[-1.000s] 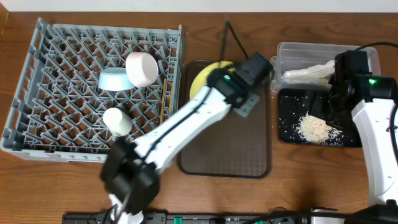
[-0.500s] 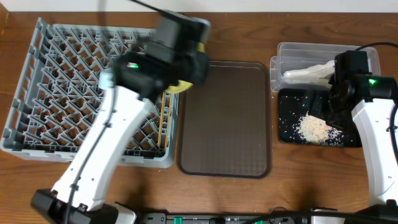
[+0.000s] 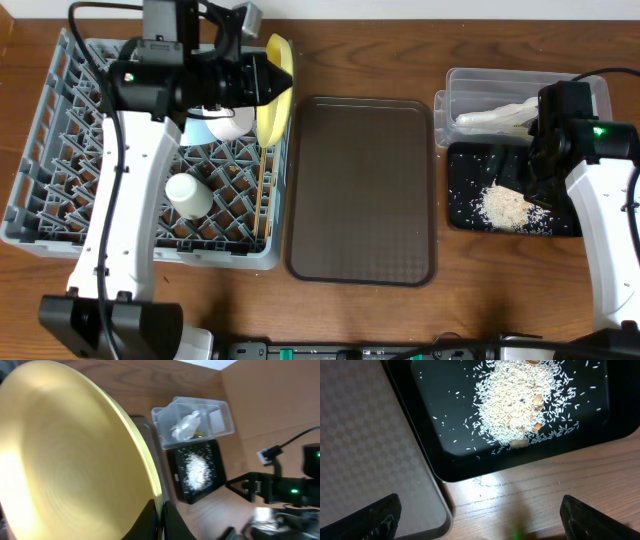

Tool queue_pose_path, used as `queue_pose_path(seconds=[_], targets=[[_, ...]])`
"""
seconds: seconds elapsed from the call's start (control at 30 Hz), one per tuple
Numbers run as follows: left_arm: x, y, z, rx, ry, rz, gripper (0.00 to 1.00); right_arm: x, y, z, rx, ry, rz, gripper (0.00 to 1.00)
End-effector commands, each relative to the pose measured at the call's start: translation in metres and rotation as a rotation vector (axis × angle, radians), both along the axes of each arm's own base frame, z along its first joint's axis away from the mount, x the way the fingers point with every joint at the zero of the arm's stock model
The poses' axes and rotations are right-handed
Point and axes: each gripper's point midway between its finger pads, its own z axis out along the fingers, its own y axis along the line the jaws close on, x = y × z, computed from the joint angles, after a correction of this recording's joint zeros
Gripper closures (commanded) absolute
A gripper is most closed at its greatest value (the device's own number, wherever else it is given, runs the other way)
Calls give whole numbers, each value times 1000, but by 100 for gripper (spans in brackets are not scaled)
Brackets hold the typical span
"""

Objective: Sort waste into correct bins and load items into the dishwasher
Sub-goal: 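Lift the yellow plate with the left gripper and stand it upright in the rack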

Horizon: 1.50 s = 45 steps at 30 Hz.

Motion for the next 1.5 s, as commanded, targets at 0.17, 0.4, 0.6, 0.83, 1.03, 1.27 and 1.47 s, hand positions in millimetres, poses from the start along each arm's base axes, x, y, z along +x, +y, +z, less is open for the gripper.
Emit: queue_pose_path(seconds=[0.17, 0.4, 0.6, 0.83, 1.03, 1.27, 1.47], targets=[[17, 4, -21, -141, 119, -32, 92, 3, -1, 10, -7, -35, 8, 1], [34, 17, -53, -158, 201, -1, 92, 3, -2, 10, -7, -35, 8, 1], [47, 32, -80, -161, 263, 38, 92, 3, -2, 10, -7, -35, 9, 1], [60, 62, -104, -78, 286, 138, 49, 3, -1, 10, -7, -36, 8, 1], [57, 72, -96, -76, 278, 164, 18, 4, -2, 11, -7, -39, 9, 1], [36, 111, -87, 220, 245, 332, 16, 25, 13, 16, 57, -129, 79, 1], [-5, 152, -95, 618, 311, 467, 9, 82, 56, 43, 125, -396, 244, 1]])
